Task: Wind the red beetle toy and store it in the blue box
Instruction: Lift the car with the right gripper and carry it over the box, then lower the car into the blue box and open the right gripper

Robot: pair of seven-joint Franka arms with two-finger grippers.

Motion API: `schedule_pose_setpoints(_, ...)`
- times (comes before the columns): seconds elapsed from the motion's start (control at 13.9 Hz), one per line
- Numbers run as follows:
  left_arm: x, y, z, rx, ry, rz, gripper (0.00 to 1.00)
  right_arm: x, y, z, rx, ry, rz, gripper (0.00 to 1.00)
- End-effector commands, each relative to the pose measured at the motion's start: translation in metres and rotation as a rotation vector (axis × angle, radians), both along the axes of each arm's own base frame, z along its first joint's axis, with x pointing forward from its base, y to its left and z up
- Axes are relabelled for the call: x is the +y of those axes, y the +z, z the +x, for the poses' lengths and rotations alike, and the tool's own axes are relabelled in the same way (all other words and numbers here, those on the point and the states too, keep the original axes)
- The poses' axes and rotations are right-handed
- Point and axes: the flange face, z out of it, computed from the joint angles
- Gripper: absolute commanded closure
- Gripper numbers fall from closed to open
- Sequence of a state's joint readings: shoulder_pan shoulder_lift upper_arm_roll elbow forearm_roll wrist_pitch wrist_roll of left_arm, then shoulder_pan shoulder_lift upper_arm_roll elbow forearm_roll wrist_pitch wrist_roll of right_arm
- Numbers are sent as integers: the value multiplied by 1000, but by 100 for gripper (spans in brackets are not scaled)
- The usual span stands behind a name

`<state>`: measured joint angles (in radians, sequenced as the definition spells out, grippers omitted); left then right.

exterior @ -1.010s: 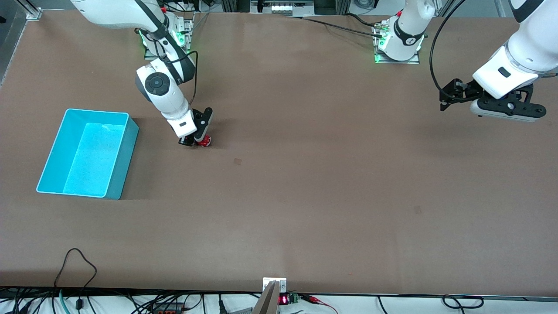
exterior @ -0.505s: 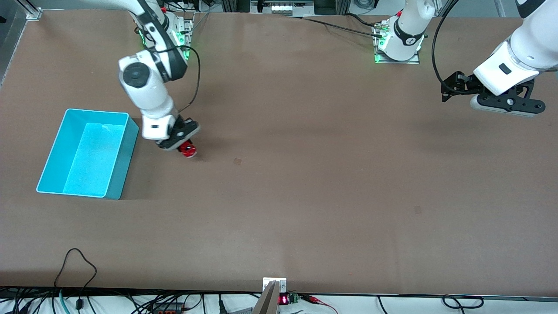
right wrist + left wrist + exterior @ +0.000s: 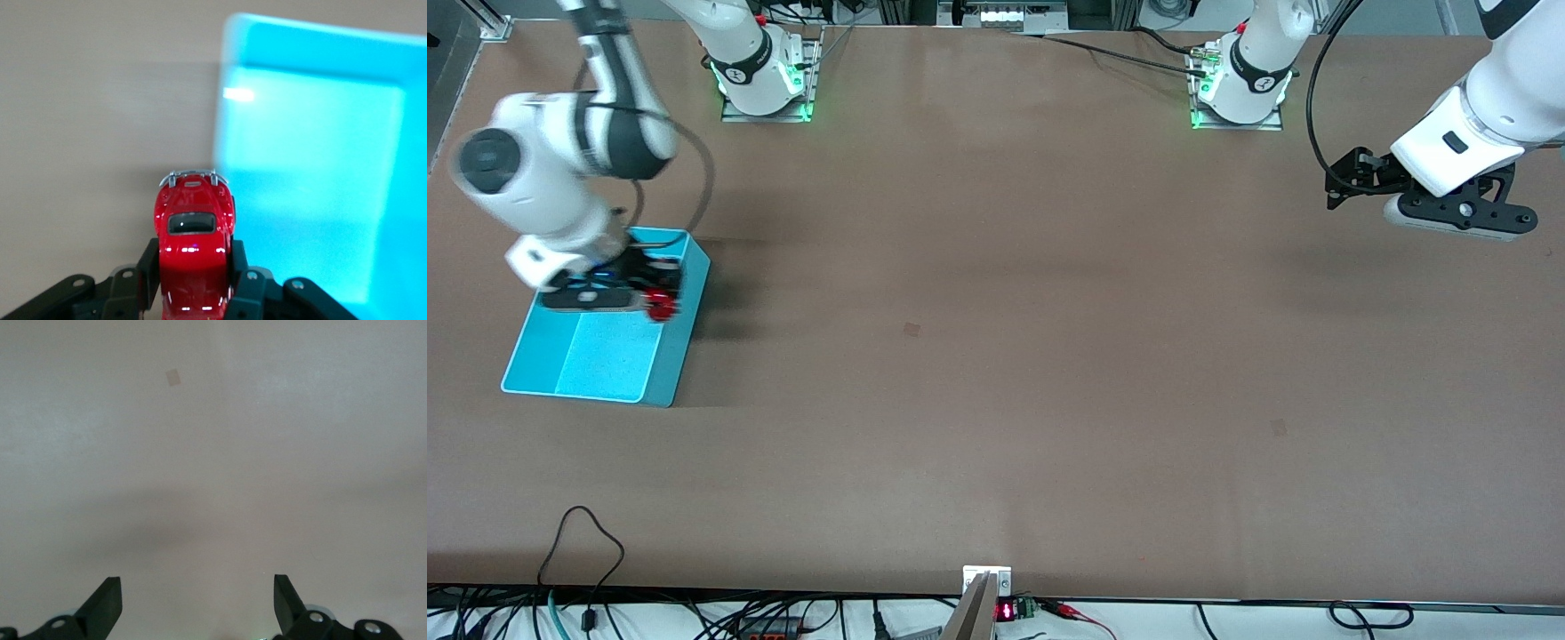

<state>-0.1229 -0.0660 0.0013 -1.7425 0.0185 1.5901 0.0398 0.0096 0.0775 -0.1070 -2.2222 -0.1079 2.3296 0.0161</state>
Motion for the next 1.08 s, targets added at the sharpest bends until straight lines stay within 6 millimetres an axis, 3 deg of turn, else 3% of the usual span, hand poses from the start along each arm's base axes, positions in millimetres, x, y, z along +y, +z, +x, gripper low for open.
schedule_pose_setpoints(0.0, -3, 6, 4, 1, 1, 21, 0, -72, -26, 4, 54, -14, -53, 100)
schedule_pose_setpoints(0.07, -3, 6, 4, 1, -1, 21, 0, -100, -40, 8, 51, -25, -63, 100)
schedule_pose_setpoints(0.22, -4, 6, 4, 1, -1, 21, 0, -117, -70, 7, 56, -47, -67, 100)
schedule_pose_setpoints(0.43, -4, 6, 4, 1, -1, 21, 0, -122, -114, 3, 86, -116, -20, 100)
schedule_pose_setpoints(0.58, -4, 6, 4, 3, -1, 21, 0, -120, -130, 1, 102, -126, -13, 99)
schedule_pose_setpoints(0.65, -4, 6, 4, 3, -1, 21, 0, -120, -135, 0, 111, -127, -13, 93)
schedule_pose_setpoints(0.72, -4, 6, 4, 3, -1, 21, 0, -119, -139, -1, 117, -141, -12, 85)
schedule_pose_setpoints(0.79, -4, 6, 4, 3, -1, 21, 0, -118, -140, 0, 119, -137, -13, 61)
schedule_pose_setpoints(0.94, -4, 6, 4, 3, -1, 21, 0, -111, -126, 4, 102, -124, -12, 0)
schedule_pose_setpoints(1.01, -4, 6, 4, 3, -1, 21, 0, -108, -112, 7, 82, -116, -11, 0)
